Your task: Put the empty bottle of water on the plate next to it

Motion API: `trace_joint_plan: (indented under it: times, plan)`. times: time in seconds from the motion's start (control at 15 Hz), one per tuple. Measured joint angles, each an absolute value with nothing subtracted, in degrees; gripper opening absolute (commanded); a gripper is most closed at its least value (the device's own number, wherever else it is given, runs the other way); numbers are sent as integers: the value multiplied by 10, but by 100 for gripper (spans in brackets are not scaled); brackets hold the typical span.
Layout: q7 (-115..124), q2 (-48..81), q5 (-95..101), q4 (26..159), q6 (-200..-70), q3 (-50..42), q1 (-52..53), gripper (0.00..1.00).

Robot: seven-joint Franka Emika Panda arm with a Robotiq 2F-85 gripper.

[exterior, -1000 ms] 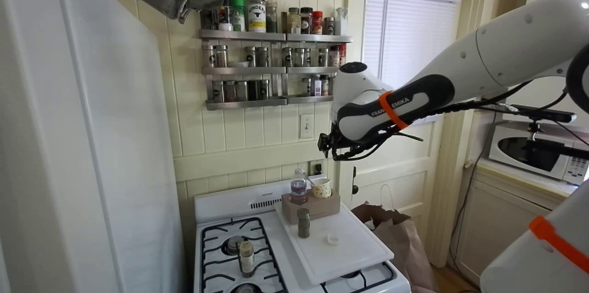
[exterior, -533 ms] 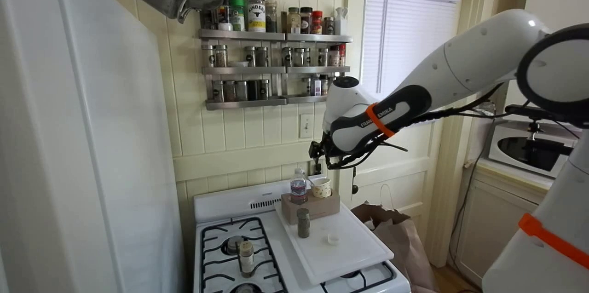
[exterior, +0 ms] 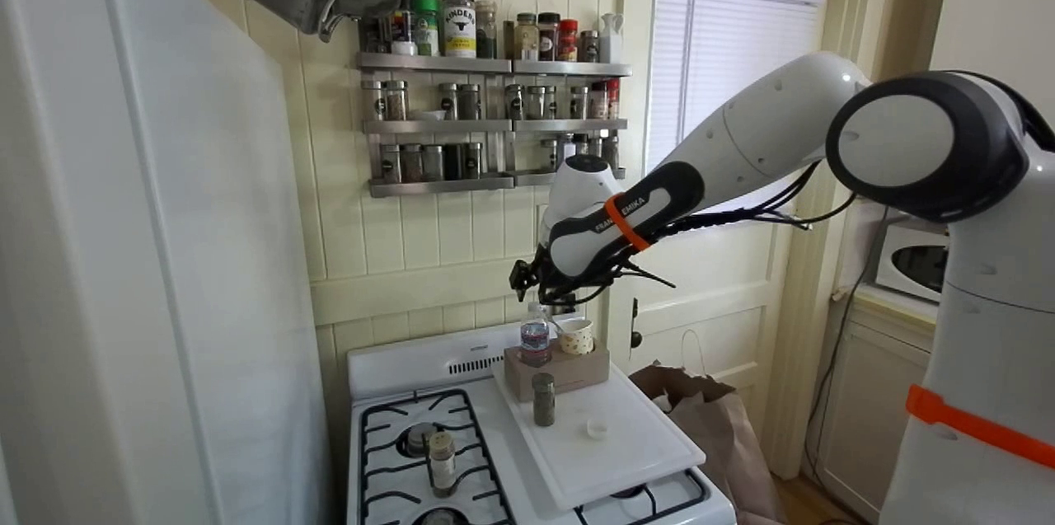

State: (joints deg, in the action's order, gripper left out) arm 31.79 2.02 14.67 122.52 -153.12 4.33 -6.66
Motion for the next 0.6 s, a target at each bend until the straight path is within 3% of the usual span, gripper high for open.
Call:
trace_joint_plan:
  times: [0.47,0.6]
  plan:
    - [318,40,158,1208,-1531,10,-37,100]
    - [318,50,158,1200,-1531,5,-28,96]
